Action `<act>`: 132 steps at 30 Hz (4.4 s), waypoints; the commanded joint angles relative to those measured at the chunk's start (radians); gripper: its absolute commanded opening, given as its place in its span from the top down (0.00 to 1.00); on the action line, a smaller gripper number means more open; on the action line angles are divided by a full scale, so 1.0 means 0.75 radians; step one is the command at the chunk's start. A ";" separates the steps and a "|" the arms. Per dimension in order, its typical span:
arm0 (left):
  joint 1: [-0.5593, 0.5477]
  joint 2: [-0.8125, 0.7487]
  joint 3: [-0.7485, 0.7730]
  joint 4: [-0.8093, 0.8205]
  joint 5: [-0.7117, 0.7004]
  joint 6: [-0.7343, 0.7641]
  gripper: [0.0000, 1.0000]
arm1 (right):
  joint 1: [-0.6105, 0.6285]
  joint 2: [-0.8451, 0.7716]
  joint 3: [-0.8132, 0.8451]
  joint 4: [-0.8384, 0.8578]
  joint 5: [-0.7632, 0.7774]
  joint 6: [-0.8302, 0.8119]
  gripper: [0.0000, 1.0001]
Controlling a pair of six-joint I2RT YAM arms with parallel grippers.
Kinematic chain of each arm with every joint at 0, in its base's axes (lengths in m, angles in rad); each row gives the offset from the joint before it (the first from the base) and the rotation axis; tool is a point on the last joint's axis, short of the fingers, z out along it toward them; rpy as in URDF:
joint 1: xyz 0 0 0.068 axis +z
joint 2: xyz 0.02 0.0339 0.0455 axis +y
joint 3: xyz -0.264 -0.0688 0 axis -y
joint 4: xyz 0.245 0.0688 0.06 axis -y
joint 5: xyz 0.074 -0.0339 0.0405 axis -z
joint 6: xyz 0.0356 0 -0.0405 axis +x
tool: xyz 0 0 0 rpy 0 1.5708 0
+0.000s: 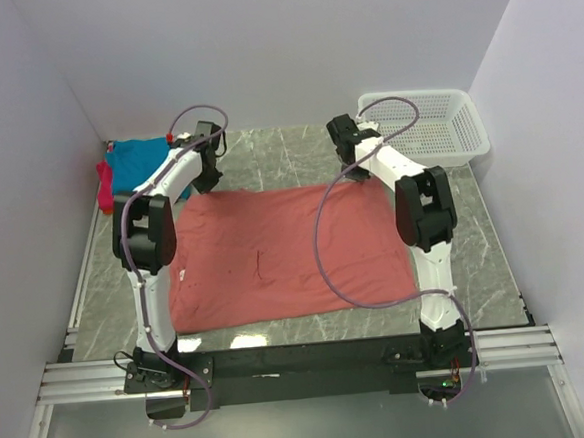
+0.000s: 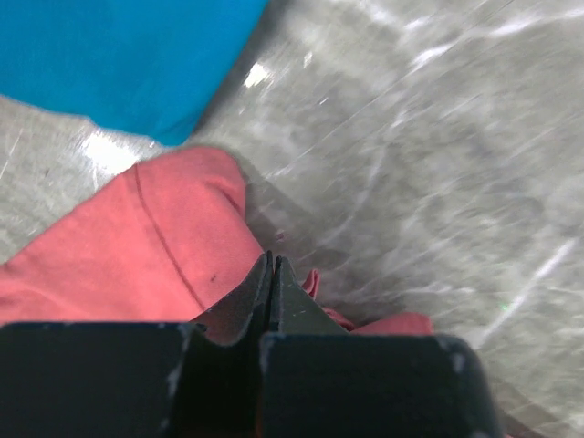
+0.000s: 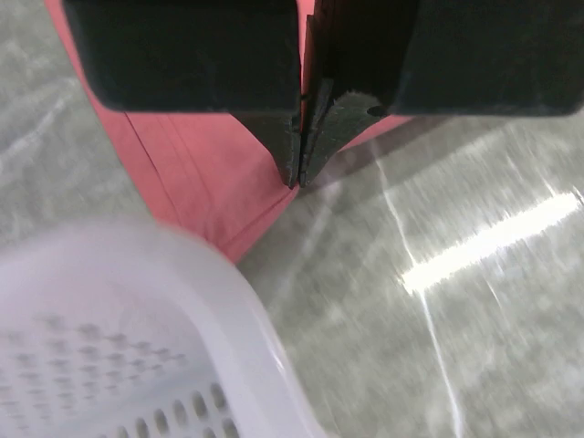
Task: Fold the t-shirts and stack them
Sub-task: Fold the tshirt
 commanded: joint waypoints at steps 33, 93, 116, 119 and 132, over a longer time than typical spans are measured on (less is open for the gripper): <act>-0.107 -0.811 -0.861 -0.038 -0.107 -0.318 0.99 | 0.104 -0.892 -0.922 0.229 -0.048 -0.002 1.00; -0.312 -1.011 -1.260 -0.271 0.138 -0.361 0.99 | 0.200 -1.350 -1.432 0.402 -0.361 0.027 0.30; -0.385 -1.425 -1.510 -0.525 0.435 -0.543 0.90 | 0.263 -1.252 -1.416 0.703 -0.794 -0.110 0.30; -0.436 -1.396 -1.506 -0.537 0.435 -0.551 0.82 | 0.263 -1.238 -1.391 0.715 -0.733 -0.122 0.30; -0.522 -1.351 -1.367 -0.641 0.351 -0.574 0.40 | 0.263 -1.229 -1.395 0.783 -0.715 -0.125 0.29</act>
